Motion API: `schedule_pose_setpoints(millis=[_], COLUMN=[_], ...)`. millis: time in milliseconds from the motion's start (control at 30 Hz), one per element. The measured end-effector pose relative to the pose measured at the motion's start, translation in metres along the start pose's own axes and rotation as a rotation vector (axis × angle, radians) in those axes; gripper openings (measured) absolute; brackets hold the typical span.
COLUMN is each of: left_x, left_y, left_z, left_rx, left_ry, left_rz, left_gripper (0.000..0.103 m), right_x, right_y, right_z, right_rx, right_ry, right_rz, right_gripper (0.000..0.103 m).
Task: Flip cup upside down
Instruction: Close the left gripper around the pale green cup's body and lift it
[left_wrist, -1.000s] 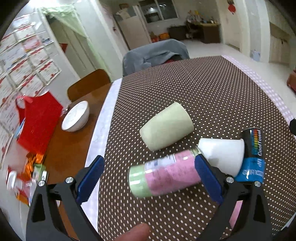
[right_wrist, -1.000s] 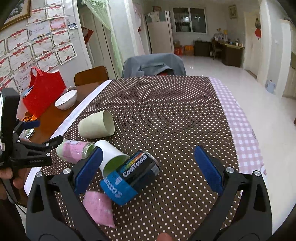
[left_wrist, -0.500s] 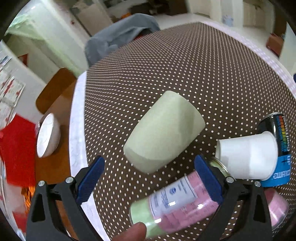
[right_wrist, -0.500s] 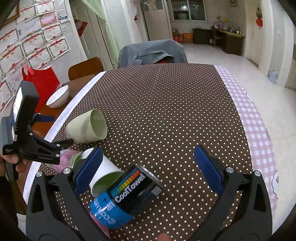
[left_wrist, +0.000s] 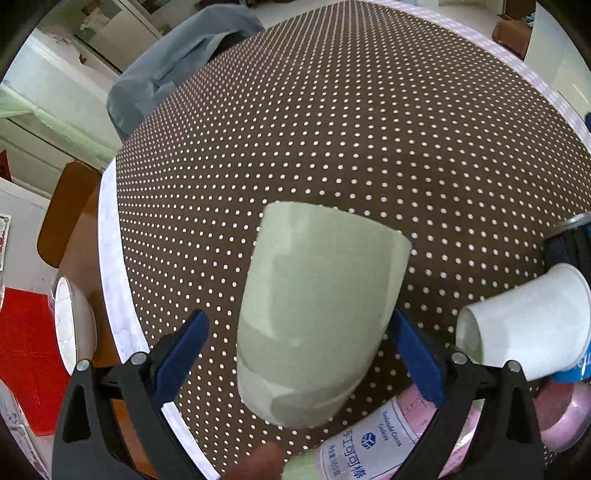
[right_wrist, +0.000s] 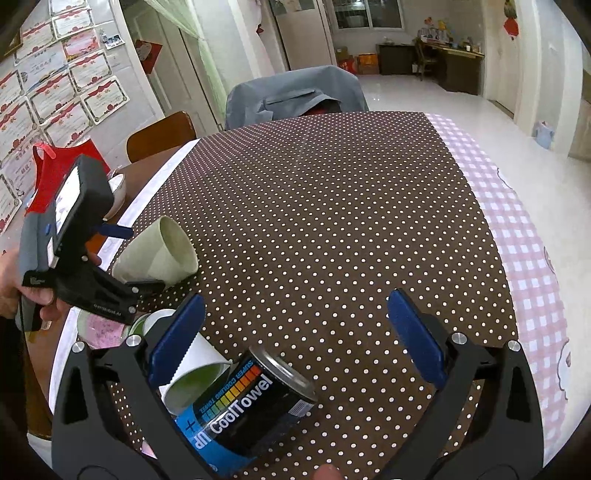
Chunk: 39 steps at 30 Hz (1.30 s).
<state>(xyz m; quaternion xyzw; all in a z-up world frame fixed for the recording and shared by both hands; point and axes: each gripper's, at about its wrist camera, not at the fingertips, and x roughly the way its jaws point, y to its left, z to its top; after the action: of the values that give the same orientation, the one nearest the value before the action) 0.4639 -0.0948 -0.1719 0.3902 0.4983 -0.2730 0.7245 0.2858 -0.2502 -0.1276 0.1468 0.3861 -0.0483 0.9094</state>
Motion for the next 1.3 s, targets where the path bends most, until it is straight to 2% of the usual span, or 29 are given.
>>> schedule_pose_setpoints(millis=[100, 133, 167, 500, 633, 867, 1000, 1300], left_x=[0.010, 0.012, 0.016, 0.020, 0.007, -0.045, -0.078, -0.167], left_y=[0.006, 0.008, 0.009, 0.035, 0.048, 0.038, 0.019, -0.052], left_z=[0.011, 0.012, 0.015, 0.006, -0.005, -0.018, -0.041, -0.089], left_rx=[-0.017, -0.022, -0.030, -0.184, -0.242, -0.281, -0.298, -0.323], left_ry=[0.023, 0.025, 0.029, 0.016, -0.001, -0.066, -0.116, -0.249], left_rz=[0.005, 0.000, -0.025, -0.027, -0.018, 0.015, 0.033, 0.033], left_gripper=[0.095, 0.089, 0.076, 0.076, 0.076, 0.076, 0.076, 0.076], right_x=[0.002, 0.002, 0.002, -0.005, -0.014, -0.041, -0.059, -0.117], right_y=[-0.002, -0.002, -0.002, -0.008, -0.010, -0.009, -0.011, -0.026], right_z=[0.000, 0.000, 0.000, -0.004, -0.006, -0.012, -0.019, -0.048], right_rx=[0.006, 0.006, 0.007, 0.019, 0.023, 0.026, 0.033, 0.052], right_ry=[0.003, 0.003, 0.003, -0.005, -0.017, -0.053, -0.075, -0.146], right_rz=[0.002, 0.002, 0.002, 0.005, 0.006, 0.015, 0.023, 0.040], right_gripper=[0.097, 0.097, 0.097, 0.097, 0.097, 0.097, 0.097, 0.097])
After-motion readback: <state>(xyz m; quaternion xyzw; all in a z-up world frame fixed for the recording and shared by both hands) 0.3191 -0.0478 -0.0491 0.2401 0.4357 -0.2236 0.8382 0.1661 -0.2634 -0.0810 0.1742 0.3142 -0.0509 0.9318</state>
